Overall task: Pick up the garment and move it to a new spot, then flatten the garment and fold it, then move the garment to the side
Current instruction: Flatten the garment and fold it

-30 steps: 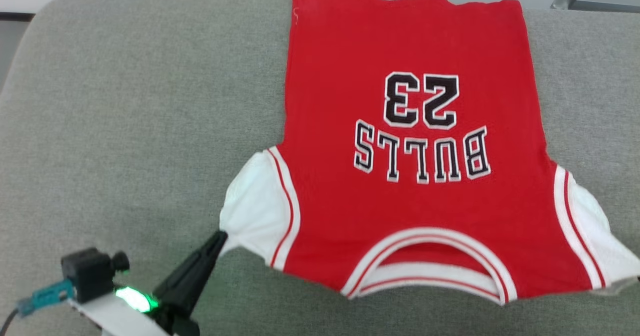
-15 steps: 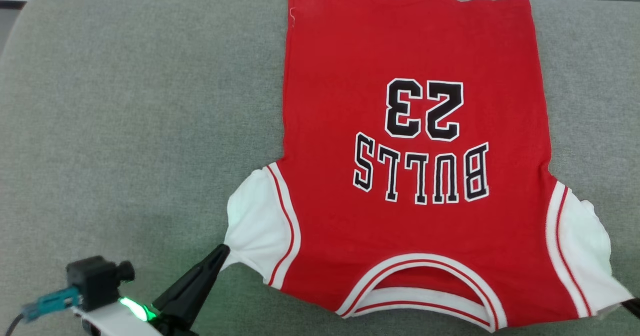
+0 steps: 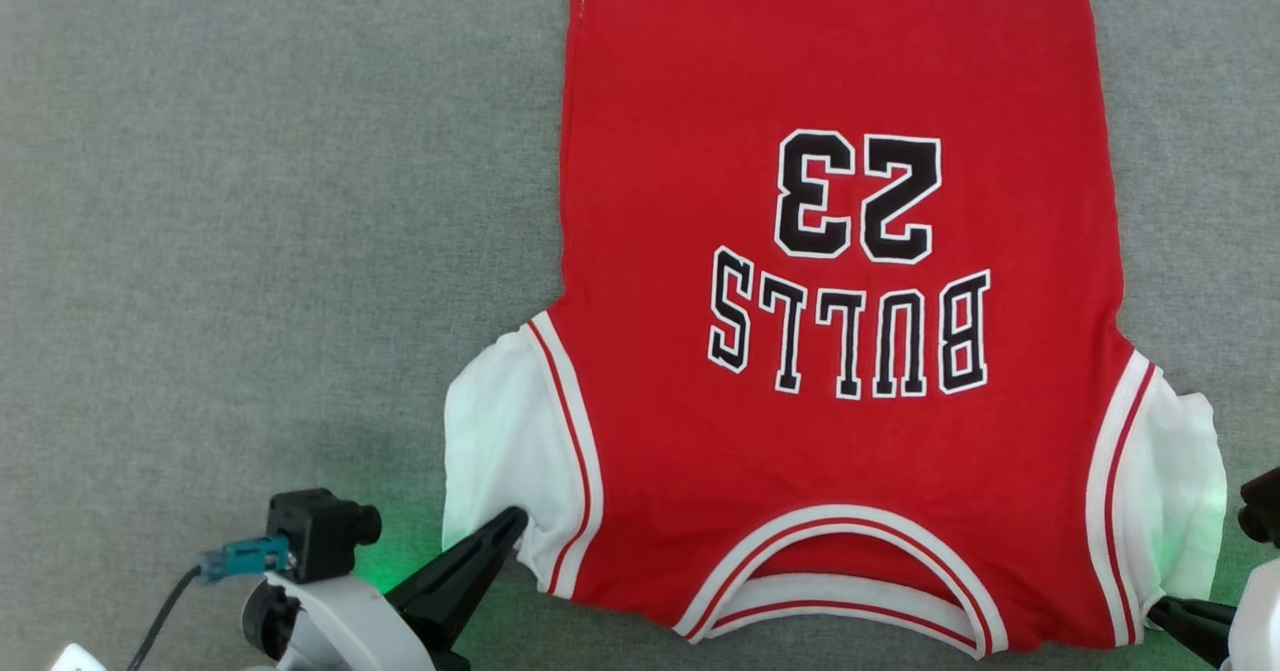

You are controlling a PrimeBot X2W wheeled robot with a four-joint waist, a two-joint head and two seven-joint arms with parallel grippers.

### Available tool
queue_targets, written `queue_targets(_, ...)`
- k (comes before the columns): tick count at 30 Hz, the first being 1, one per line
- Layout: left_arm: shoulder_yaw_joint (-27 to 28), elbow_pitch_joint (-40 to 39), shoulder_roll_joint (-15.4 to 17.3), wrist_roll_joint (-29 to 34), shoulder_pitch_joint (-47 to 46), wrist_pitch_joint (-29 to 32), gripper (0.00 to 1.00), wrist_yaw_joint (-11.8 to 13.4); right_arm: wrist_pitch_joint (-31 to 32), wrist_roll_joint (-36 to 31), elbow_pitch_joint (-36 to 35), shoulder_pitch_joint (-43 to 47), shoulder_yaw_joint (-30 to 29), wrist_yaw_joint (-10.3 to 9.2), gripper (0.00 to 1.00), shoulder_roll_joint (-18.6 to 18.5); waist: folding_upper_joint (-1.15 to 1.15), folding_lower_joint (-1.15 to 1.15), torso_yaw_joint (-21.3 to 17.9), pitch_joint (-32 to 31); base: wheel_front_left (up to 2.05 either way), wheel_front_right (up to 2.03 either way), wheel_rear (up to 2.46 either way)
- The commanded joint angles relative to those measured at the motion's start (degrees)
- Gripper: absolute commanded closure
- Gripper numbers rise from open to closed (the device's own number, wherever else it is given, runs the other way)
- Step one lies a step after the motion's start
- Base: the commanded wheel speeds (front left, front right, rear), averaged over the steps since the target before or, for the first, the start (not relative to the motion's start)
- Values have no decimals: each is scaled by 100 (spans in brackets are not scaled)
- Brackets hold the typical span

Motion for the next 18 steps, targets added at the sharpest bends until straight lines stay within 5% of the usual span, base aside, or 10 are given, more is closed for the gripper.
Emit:
queue_targets(1, -19, 26, -21, 39, -36, 18, 100, -47, -27, -22, 84, -39, 99, -6, 100, 11, 0, 0, 15, 14, 0, 0, 0)
queue_targets(12, -119, 310, -108, 113, -151, 64, 100, -76, -615, -241, 781, -425, 689, -14, 100, 47, 0, 0, 19, 1, 0, 0, 0)
queue_targets(15, -105, 300, -97, 93, -122, 43, 100, -59, -837, -294, 883, -547, 677, -27, 46, 70, 0, 0, 2, -38, 0, 0, 0)
queue_targets(16, -97, 286, -93, 93, -115, 37, 100, -52, -892, -250, 881, -581, 662, -28, 15, 82, 0, 0, -3, -53, 0, 0, 0)
queue_targets(17, -88, 268, -92, 81, -103, 19, 100, -49, -950, -193, 848, -611, 626, -27, 0, 92, 0, 0, -8, -70, 0, 0, 0)
queue_targets(18, -81, 250, -87, 71, -95, 6, 100, -42, -1008, -164, 793, -654, 546, -27, 0, 89, 0, 0, -11, -86, 0, 0, 0)
